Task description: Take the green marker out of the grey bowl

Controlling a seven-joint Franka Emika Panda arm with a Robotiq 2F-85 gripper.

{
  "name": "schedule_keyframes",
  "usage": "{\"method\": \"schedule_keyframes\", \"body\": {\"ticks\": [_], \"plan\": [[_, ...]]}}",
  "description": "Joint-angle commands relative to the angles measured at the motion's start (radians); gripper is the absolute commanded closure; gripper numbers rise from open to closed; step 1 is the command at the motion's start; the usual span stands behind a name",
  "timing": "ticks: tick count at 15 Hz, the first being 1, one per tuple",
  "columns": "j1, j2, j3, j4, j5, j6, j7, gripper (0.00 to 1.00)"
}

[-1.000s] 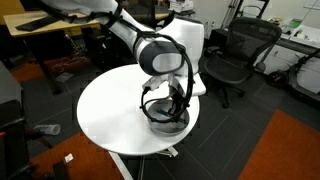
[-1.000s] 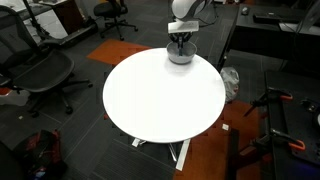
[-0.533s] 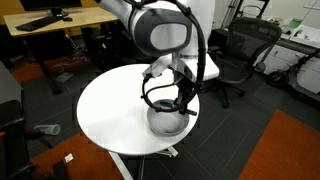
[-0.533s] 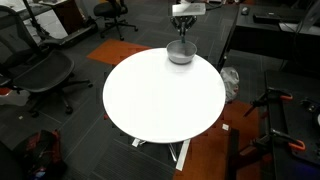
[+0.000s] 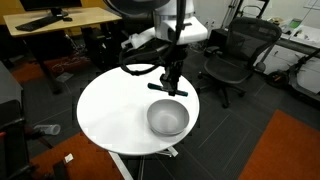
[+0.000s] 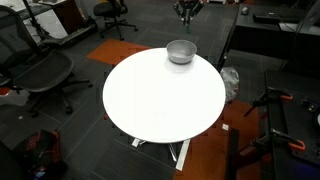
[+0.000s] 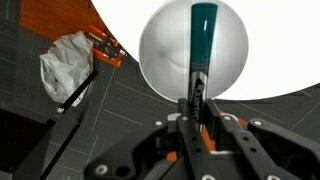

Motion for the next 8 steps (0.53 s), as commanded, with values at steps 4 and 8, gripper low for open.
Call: {"method": "schedule_keyframes", "body": {"ticks": [4,8], "plan": [[0.081,-0.221,0.027,-0.184,-0.092,-0.038,0.105,0.95],[0.096,-0.304,0.083,-0.271,-0.114,0.009,0.088,0.95]]}}
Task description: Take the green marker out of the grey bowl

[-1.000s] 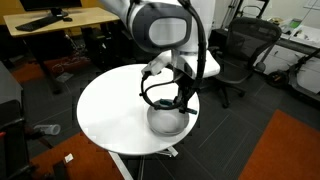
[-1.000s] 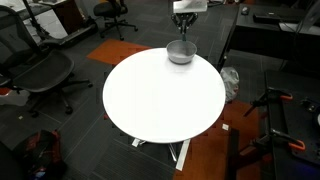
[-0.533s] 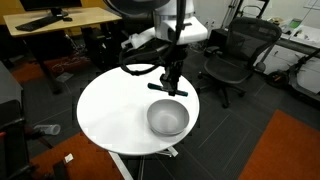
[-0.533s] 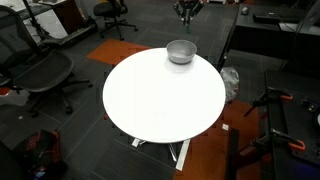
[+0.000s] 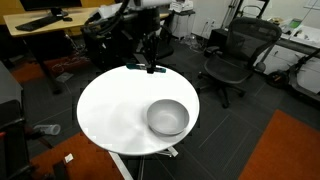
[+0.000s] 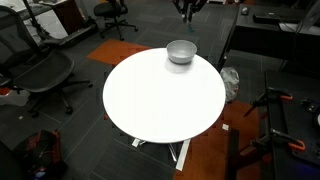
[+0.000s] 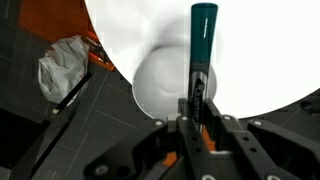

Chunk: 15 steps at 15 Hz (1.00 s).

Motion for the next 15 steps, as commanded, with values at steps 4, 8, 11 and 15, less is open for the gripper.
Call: {"method": "schedule_keyframes", "body": {"ticks": [4,8,11,15], "plan": [[0.011,-0.153,0.103,-0.182,-0.011,0.088,-0.021,0.95],[0.02,-0.158,0.161,-0.245,-0.007,0.164,-0.047,0.95],[0.027,-0.133,0.188,-0.27,0.016,0.218,-0.067,0.95],[0.034,-0.074,0.204,-0.264,0.027,0.244,-0.075,0.95]]}}
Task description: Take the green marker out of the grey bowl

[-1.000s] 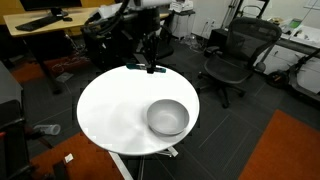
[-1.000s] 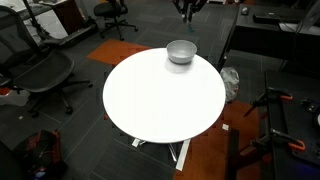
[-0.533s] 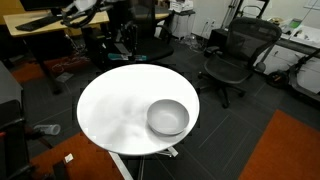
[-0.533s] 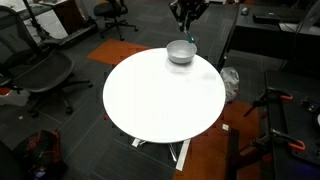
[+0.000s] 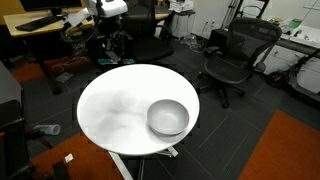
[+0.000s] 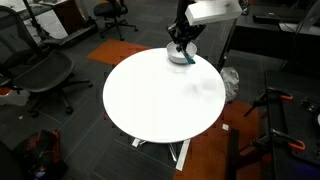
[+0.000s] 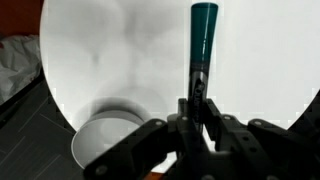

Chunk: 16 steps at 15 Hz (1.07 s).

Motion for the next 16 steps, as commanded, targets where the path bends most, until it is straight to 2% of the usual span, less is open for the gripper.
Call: {"method": "schedule_keyframes", "body": {"ticks": [1,6,16], "plan": [[0.006,0.055,0.008,0.01,0.022,0.034,-0.032,0.95],[0.028,0.172,-0.006,0.059,-0.003,0.056,-0.009,0.95],[0.074,0.376,-0.041,0.155,0.027,0.163,-0.013,0.95]]}}
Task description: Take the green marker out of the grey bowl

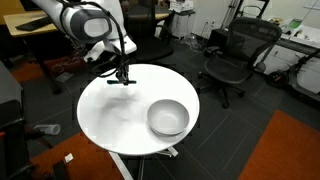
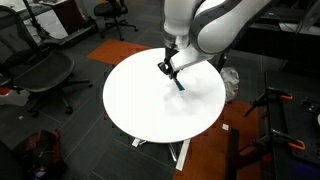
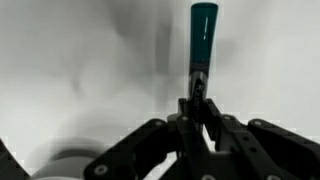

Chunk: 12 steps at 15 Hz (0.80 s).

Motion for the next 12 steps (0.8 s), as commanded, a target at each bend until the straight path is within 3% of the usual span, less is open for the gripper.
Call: {"method": "schedule_keyframes", "body": {"ticks": [1,11,12], "plan": [[0.029,0.063,-0.029,0.044,0.029,0.031,-0.015,0.95],[0.021,0.17,-0.044,0.114,0.073,0.034,-0.038,0.95],[0.028,0.176,-0.055,0.12,0.068,0.032,-0.03,0.56]]}}
